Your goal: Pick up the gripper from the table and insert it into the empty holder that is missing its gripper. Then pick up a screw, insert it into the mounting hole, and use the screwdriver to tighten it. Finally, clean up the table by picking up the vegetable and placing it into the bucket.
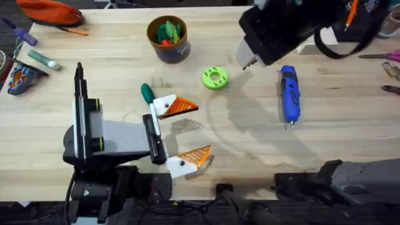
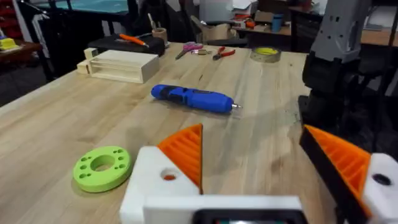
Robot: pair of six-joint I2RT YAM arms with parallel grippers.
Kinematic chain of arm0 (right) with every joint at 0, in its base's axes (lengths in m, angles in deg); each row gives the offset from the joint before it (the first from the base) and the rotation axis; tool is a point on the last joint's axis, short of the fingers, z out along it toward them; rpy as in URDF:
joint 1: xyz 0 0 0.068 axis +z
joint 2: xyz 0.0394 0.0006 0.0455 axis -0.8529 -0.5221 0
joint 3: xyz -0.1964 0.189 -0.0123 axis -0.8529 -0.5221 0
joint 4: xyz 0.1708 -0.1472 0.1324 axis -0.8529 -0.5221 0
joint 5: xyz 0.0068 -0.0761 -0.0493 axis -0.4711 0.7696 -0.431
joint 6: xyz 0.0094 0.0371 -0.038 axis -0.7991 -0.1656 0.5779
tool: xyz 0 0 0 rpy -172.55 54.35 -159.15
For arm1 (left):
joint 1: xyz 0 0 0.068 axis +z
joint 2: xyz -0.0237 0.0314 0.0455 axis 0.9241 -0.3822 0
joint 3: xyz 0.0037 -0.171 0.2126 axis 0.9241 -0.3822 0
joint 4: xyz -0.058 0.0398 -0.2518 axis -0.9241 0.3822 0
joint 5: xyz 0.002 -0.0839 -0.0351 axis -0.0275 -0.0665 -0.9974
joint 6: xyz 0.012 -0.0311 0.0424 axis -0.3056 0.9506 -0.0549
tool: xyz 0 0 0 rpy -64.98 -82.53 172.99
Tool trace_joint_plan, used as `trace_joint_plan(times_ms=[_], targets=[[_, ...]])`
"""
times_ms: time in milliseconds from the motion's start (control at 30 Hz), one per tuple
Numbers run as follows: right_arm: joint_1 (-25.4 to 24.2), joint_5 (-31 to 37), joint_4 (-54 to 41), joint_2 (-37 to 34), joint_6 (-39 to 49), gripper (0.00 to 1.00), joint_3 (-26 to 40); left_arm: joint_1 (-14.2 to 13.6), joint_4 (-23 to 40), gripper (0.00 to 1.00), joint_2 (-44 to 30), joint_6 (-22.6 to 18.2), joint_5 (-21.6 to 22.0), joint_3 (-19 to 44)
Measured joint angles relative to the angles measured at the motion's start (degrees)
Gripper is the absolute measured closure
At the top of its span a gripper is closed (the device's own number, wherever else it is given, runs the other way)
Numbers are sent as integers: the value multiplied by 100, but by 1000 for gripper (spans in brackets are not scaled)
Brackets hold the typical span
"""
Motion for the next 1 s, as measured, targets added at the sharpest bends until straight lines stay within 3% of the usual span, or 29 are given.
trace_joint_plan(times_ms=[700,1000], targets=[[1483,349,-497,-1566,47,995,2055,0,0,15,2,0,0,0],[1852,391,-433,-1992,277,995,2417,0,0,15,0,0,0,0]])
